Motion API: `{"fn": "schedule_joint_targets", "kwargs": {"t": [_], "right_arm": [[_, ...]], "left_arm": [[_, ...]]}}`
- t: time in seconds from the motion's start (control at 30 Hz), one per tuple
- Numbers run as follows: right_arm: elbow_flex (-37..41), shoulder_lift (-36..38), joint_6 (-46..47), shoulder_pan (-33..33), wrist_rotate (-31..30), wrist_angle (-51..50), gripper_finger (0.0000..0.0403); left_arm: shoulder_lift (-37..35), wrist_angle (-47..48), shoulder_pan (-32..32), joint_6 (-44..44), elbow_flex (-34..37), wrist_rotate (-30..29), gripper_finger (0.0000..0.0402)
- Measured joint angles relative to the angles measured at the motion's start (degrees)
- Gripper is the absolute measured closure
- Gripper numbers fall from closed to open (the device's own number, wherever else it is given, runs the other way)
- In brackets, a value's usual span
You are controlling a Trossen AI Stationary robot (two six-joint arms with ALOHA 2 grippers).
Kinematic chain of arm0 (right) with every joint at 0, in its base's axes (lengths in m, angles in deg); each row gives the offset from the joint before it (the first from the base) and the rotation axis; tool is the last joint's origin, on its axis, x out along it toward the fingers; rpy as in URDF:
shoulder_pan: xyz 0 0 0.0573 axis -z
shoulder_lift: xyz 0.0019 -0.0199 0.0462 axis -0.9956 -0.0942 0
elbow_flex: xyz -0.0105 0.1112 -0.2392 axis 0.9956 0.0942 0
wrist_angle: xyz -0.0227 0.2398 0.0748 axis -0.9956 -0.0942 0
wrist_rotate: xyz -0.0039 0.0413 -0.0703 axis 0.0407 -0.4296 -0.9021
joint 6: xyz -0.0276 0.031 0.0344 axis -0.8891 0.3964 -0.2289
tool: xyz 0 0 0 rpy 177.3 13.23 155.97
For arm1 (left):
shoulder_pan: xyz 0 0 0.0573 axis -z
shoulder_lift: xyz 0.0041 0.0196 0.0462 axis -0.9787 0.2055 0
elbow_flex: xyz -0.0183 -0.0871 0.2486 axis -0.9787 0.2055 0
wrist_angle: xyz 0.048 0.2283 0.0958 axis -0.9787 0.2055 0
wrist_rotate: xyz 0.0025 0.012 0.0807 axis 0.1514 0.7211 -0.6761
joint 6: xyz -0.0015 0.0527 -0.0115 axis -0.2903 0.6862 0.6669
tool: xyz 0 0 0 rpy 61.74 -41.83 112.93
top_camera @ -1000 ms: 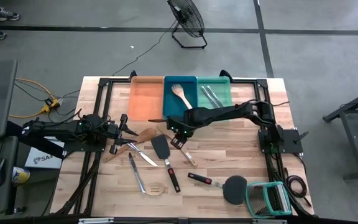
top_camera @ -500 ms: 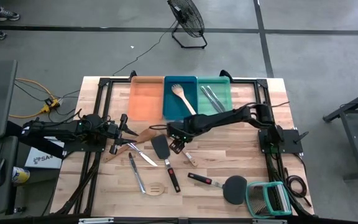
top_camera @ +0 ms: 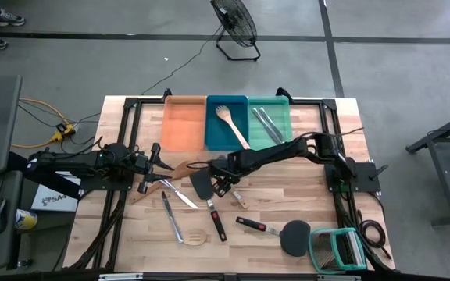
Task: Pick & Place Kitchen Items
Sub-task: Put the brown wooden spatula into the blue bin
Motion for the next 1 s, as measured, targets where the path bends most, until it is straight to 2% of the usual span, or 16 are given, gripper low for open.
{"fn": "schedule_joint_targets", "kwargs": {"t": [0.37, 0.67, 0.87, 1.0], "right_arm": [[-0.16, -2.14, 0.56, -1.58, -2.61, 0.05, 0.0220], [-0.25, -4.19, -0.83, -3.70, -5.99, -1.58, 0.0281], [-0.23, -4.29, -1.29, -3.74, -5.69, -2.00, 0.0320], [-0.20, -4.26, -1.25, -3.15, -4.29, -2.32, 0.0327]], "left_arm": [[0.00, 0.00, 0.00, 0.00, 0.01, 0.00, 0.0277], [0.00, 0.00, -0.02, 0.00, 0.02, -0.02, 0.0277], [0.00, 0.00, -0.01, 0.00, 0.02, -0.02, 0.0277], [0.00, 0.00, -0.02, 0.00, 0.02, -0.02, 0.0277]]}}
